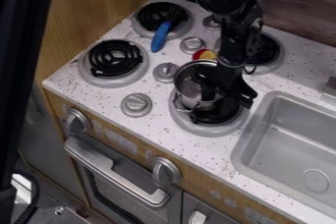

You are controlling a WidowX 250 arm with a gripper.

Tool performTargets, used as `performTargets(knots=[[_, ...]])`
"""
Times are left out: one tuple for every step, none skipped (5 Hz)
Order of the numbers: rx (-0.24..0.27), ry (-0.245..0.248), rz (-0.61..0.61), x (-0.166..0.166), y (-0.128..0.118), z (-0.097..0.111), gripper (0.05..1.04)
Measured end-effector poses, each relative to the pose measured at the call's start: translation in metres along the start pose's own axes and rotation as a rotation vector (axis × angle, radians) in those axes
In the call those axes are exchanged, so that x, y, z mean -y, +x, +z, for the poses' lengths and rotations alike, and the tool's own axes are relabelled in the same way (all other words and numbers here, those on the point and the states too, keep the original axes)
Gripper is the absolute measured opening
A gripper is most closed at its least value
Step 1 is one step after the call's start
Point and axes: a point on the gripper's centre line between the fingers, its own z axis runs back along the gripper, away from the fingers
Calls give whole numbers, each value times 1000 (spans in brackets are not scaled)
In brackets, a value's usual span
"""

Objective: Moved the silver pot to the front left burner

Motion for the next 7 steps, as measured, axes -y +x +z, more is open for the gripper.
performTargets(knots=[[37,19,-6,-13,11,9,156],[105,34,61,-53,31,26,76],[165,77,151,-104,51,40,69],[147,124,211,-150,59,28,69],[94,126,234,-190,55,2,69],[40,131,244,-201,43,-9,69],[-15,133,243,-200,33,-18,90]])
